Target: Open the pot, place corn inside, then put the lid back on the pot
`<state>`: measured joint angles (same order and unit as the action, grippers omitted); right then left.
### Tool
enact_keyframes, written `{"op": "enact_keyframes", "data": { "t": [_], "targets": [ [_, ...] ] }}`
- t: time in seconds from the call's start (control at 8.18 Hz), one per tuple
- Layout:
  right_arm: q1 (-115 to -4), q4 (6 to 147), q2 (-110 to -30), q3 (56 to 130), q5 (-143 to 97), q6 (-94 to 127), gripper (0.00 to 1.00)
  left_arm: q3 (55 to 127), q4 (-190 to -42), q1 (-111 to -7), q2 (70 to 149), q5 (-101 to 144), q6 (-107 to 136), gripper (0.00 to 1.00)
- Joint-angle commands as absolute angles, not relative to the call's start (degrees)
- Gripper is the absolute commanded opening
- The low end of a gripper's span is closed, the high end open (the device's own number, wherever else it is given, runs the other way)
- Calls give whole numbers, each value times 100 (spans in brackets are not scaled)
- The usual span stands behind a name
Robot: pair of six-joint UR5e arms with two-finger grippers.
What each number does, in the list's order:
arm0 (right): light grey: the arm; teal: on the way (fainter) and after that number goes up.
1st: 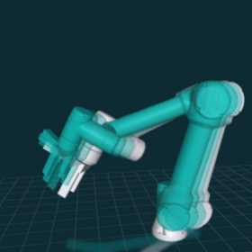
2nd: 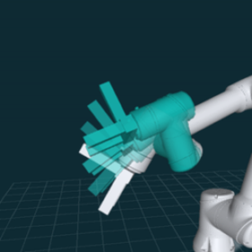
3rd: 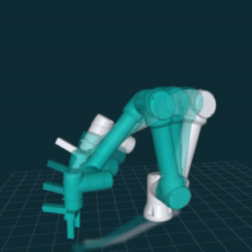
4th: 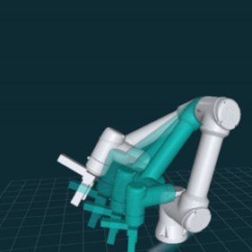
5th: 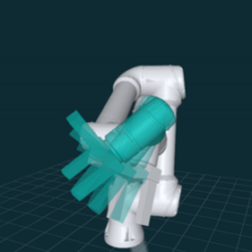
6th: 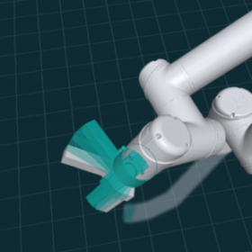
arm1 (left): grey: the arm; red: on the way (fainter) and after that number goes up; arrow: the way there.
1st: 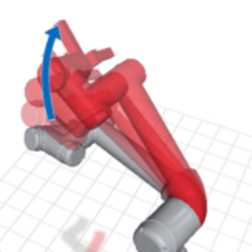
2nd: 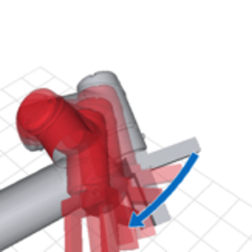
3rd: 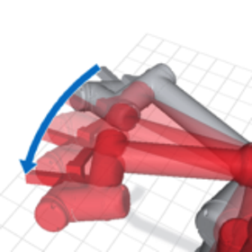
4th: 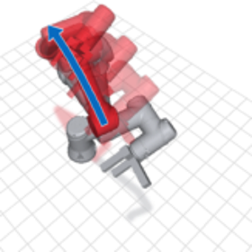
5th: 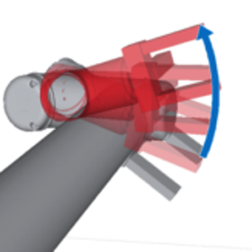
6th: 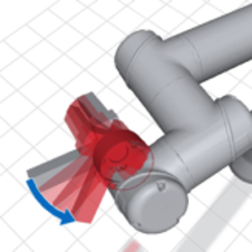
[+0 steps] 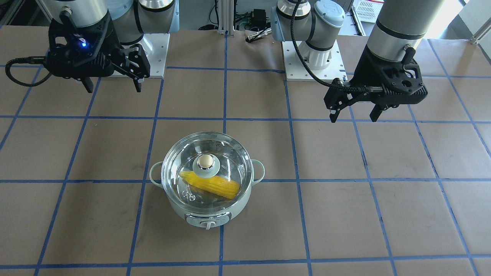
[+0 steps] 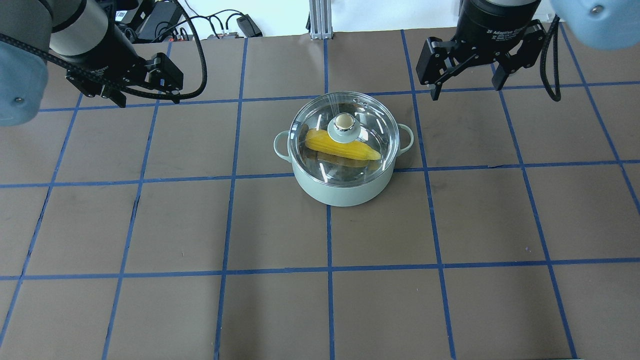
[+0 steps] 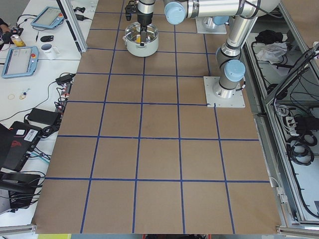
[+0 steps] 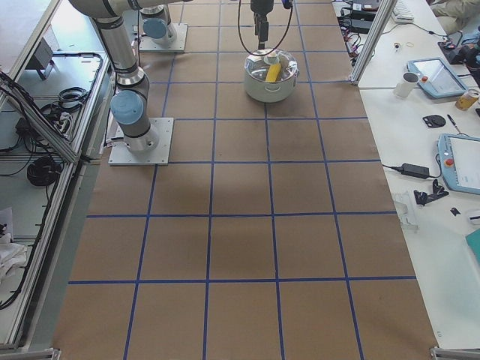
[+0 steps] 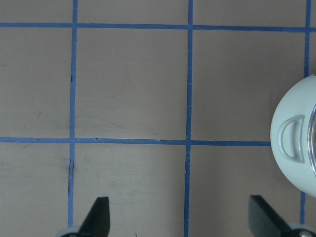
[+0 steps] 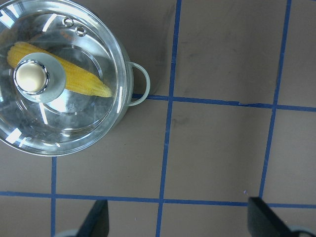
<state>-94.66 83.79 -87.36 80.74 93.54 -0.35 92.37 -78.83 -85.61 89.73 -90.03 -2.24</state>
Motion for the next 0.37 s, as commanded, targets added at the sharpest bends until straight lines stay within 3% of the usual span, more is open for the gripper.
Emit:
{"op": "enact_keyframes", "data": {
  "t": [0.0,0.24],
  "targets": [
    [-9466,8428,-8736,8068,9352,-35,100,9229,-7875,-8561,8956,-9017,-220,100],
    [-9466,8429,-8736,8077,9343,8,100,9229,-7875,-8561,8956,-9017,-220,100]
  ]
}}
